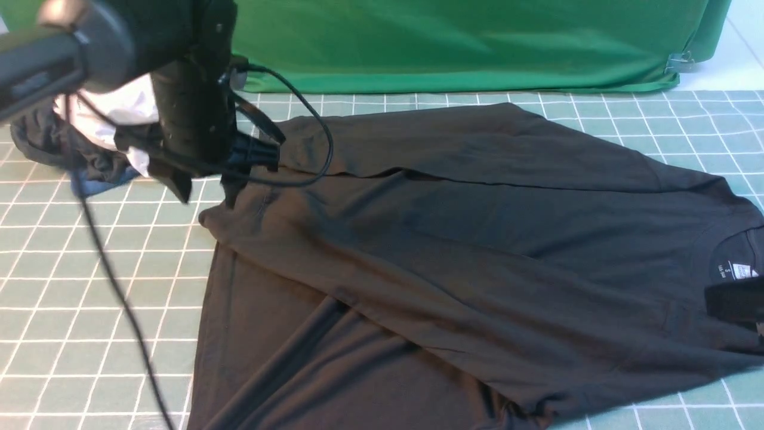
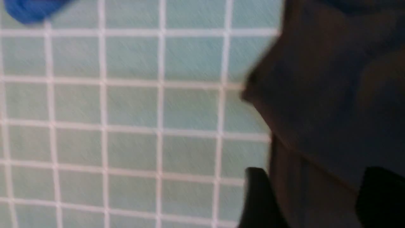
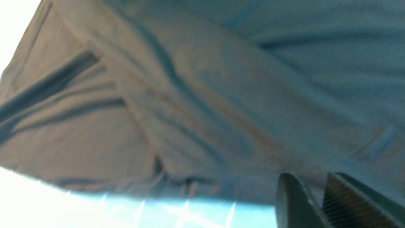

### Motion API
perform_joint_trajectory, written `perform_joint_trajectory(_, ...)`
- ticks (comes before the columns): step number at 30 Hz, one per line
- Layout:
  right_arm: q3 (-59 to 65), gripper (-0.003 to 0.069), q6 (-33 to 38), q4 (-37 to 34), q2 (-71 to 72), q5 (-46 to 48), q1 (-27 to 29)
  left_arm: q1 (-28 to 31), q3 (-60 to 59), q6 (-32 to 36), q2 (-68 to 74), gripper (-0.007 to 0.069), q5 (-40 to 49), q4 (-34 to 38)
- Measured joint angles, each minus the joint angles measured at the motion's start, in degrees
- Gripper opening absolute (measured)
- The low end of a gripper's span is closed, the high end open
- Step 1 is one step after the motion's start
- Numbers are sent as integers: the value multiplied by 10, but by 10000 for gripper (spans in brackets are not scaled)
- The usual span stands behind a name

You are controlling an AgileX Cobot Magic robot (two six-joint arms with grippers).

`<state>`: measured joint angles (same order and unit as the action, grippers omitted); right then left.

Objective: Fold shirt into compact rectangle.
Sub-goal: 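Grab the top left corner of the dark shirt with the left gripper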

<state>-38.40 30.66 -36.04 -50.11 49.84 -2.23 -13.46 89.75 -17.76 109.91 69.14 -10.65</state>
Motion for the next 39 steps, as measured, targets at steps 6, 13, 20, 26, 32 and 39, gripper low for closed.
perform_joint_trajectory(6, -66, 25, 31, 0, -40, 139, -8, -13, -199, 8, -139, 27, -56, 54)
perform_joint_trajectory(13, -83, 24, 20, 67, -136, 110, -152, -14, -360, 0, -308, 10, -102, 71)
perform_joint_trajectory(20, -83, 239, -156, 280, -277, -7, -351, -14, -404, -1, -433, 11, -107, 73)
perform_joint_trajectory(26, -83, 478, -189, 318, -362, -75, -382, -14, -404, -1, -498, 11, -109, 70)
perform_joint_trajectory(32, -83, 517, -196, 323, -412, -111, -382, -14, -408, -1, -519, 11, -107, 62)
perform_joint_trajectory(39, -83, 318, -196, 328, -453, -104, -382, -14, -408, -1, -519, 11, -106, 61)
